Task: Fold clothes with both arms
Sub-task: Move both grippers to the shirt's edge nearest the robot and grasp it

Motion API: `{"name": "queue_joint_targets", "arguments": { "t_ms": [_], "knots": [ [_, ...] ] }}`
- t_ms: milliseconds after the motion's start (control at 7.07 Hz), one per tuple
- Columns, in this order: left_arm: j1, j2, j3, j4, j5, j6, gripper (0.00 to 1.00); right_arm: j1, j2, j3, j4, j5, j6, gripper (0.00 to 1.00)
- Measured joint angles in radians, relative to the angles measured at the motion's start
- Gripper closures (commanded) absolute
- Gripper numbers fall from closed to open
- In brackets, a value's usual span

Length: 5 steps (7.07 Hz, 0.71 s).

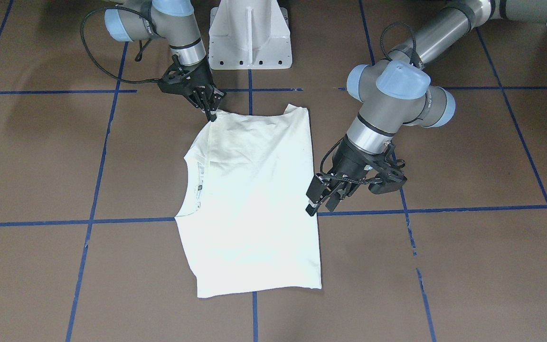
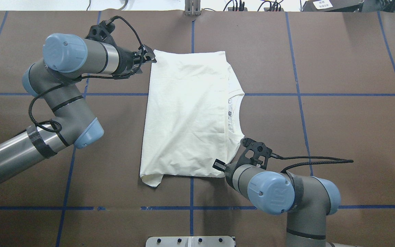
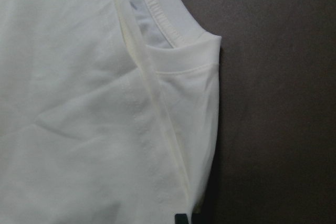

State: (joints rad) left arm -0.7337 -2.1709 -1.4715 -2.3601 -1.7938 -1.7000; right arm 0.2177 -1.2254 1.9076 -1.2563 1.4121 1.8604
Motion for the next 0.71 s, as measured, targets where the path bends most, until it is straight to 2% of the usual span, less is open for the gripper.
{"name": "queue_joint_targets", "arguments": {
  "t_ms": [141,283,424,566,707],
  "knots": [
    [0.058,0.024,-0.065,0.012,0.031,-0.059,0.32,0.003,-0.024,0.045,0.0,0.004,-0.001,1.0],
    [0.164,0.055,-0.158,0.086,0.118,-0.104,0.33,0.004,-0.054,0.087,0.0,0.007,-0.003,1.0],
    [0.272,0.087,-0.262,0.212,0.21,-0.127,0.33,0.004,-0.079,0.116,0.0,0.009,-0.004,1.0],
    [0.35,0.142,-0.348,0.307,0.265,-0.147,0.33,0.005,-0.092,0.13,0.0,0.011,-0.004,1.0],
    [0.4,0.202,-0.4,0.35,0.287,-0.176,0.35,0.005,-0.097,0.136,0.0,0.011,-0.004,1.0]
  ]
}}
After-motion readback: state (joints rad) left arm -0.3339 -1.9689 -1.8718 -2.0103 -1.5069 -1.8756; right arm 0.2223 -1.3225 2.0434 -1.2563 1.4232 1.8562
